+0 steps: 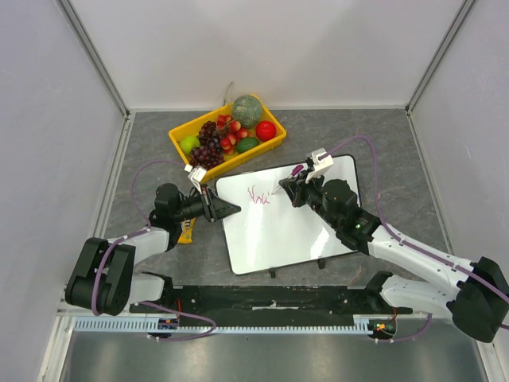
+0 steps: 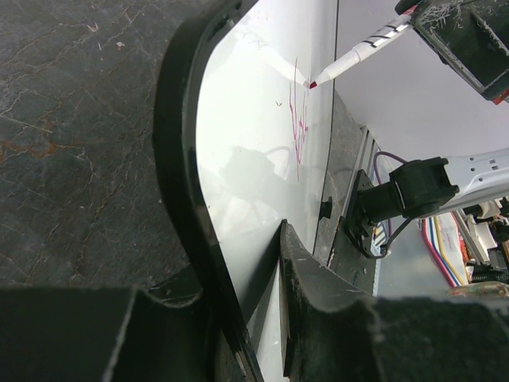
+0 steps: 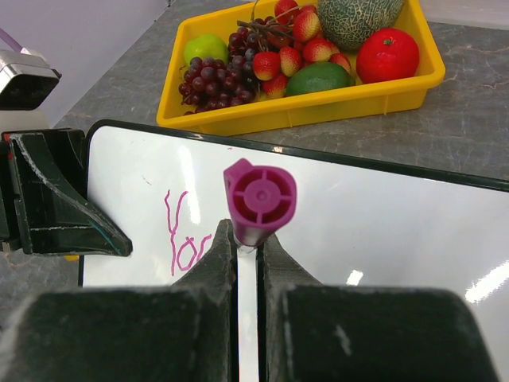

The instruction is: Write a sentence on the whiteboard

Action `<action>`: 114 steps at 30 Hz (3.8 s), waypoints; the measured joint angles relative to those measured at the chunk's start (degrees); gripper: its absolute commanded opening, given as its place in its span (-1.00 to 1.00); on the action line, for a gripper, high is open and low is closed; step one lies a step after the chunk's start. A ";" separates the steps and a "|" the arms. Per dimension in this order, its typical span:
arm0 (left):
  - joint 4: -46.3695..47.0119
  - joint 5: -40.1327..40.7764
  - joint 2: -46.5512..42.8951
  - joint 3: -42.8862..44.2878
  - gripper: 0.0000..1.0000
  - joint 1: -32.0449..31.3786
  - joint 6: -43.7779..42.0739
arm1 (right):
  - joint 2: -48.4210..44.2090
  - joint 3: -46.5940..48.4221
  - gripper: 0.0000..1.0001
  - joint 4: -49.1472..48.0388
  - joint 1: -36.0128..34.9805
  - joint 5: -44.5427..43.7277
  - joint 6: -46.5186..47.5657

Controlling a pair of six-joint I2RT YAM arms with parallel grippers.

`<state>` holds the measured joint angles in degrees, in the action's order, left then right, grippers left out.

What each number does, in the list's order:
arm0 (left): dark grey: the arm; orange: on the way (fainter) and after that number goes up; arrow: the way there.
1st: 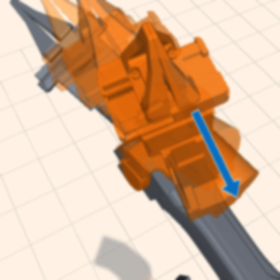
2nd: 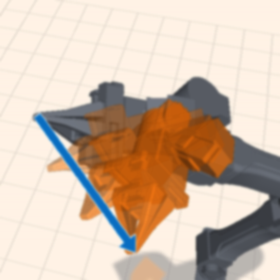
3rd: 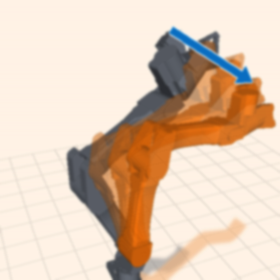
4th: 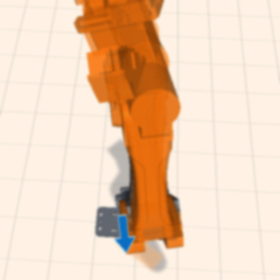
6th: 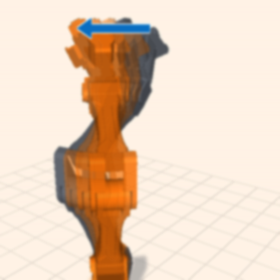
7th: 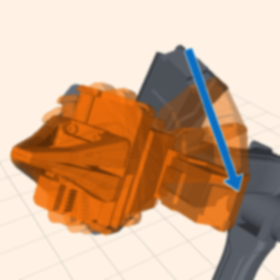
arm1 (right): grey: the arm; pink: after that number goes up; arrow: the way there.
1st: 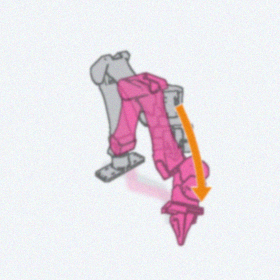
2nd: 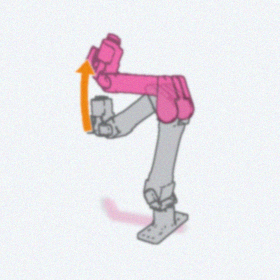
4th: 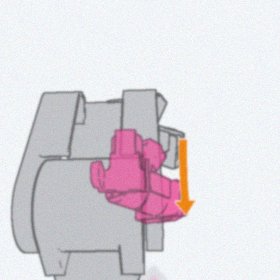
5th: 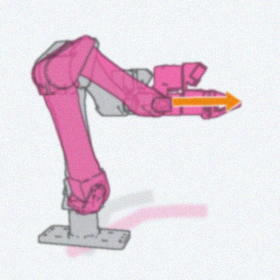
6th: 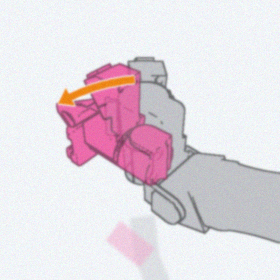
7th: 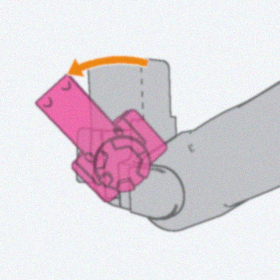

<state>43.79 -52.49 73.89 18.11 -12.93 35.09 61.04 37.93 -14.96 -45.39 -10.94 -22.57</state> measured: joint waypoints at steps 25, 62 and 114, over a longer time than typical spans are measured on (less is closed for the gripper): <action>-0.15 0.04 0.00 0.00 -0.96 0.00 0.00 | -1.05 -1.05 -1.00 -0.02 0.24 -0.48 -0.13; -0.22 0.07 0.00 0.00 -0.96 0.00 0.02 | -0.87 -1.51 -1.00 0.07 0.24 1.62 -0.79; -0.13 -0.09 0.00 0.00 -0.96 0.00 0.00 | -6.86 -0.07 -1.00 4.22 0.90 -2.21 0.46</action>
<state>43.66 -52.58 73.89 18.11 -12.93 35.09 54.17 37.87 -10.74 -44.49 -13.15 -22.11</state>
